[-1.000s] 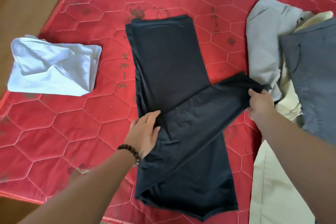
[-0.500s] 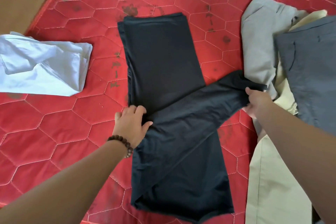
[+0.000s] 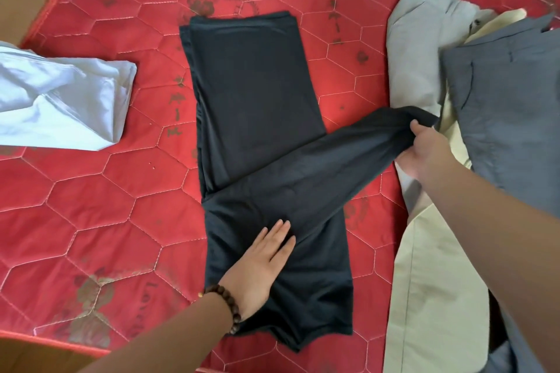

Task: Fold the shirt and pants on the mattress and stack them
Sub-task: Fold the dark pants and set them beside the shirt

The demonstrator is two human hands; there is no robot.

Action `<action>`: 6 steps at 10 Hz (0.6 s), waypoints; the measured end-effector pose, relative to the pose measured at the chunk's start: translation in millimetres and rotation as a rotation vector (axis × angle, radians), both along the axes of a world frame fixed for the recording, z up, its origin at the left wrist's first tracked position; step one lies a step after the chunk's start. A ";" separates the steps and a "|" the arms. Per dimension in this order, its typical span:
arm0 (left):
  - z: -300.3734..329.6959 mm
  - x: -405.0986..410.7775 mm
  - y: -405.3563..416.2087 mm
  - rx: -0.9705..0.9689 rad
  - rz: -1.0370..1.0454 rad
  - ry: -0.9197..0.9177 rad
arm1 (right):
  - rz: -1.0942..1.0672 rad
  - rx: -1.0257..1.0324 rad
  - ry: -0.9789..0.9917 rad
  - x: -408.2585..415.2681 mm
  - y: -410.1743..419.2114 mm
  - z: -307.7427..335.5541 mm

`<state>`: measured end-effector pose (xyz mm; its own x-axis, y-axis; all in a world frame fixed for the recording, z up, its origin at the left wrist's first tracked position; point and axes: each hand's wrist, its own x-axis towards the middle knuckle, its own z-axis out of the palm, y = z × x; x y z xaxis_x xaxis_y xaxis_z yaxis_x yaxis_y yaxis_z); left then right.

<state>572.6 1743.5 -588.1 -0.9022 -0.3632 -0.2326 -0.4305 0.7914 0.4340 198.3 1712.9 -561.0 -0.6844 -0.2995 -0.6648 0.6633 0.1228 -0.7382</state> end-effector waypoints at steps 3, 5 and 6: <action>-3.6 -30.4 0.2 -0.104 0.061 -0.023 | 0.151 0.165 0.110 2.2 -3.9 -0.2; -3.9 -37.3 -6.2 -0.108 0.053 -0.164 | 0.175 -0.193 0.139 45.8 -7.1 62.3; 34.2 -42.8 -24.8 0.686 0.710 0.206 | 0.478 -0.083 0.540 109.7 1.7 89.6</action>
